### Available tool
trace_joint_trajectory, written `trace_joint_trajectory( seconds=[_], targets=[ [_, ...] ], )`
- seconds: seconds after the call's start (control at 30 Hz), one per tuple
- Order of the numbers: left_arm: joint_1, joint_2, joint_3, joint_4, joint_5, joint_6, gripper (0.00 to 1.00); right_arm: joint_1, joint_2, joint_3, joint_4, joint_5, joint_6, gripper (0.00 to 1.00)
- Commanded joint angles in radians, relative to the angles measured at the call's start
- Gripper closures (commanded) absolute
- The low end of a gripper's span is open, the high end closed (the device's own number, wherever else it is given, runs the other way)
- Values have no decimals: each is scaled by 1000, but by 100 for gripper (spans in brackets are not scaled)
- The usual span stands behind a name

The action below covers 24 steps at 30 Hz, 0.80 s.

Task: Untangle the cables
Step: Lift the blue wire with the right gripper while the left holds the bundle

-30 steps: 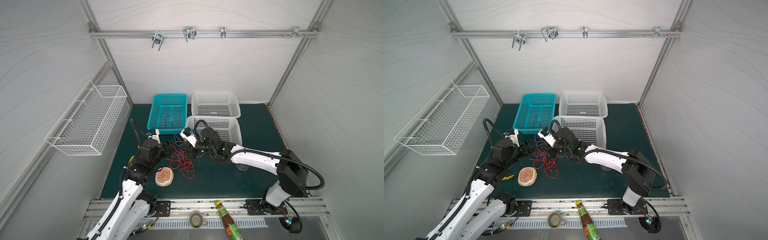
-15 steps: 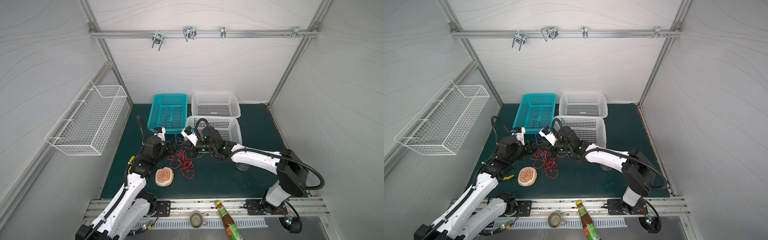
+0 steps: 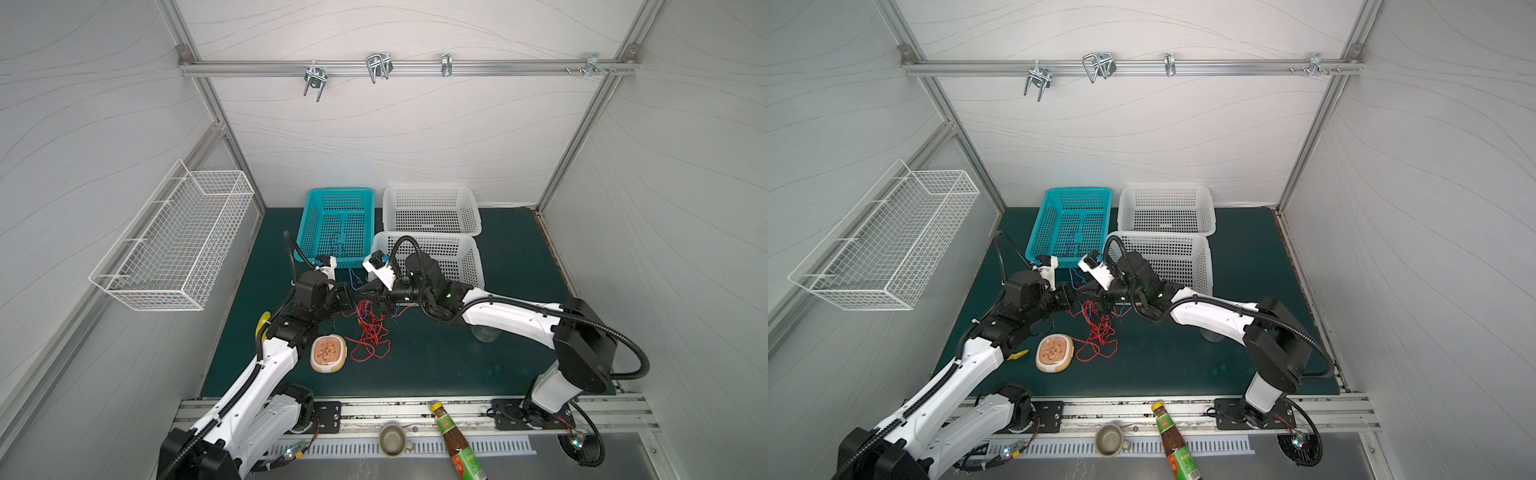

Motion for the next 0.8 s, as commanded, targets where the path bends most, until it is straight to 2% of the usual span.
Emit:
trace_joint_trajectory(
  seconds=[0.0,0.23,0.57,0.77],
  targets=[
    [-1,5,-2,16,-24,10,89,-3,-58,-12,74,-12,7,100],
    [-1,11,-15,4,-65,2,100,-4,-106,-54,80,44,9,100],
    [-1,44,12,-58,-161,-12,100,-3,-237,-182,74,301,-17,100],
    [-1,54,36,-62,-188,-21,100,-4,-277,-216,50,356,-38,100]
  ],
)
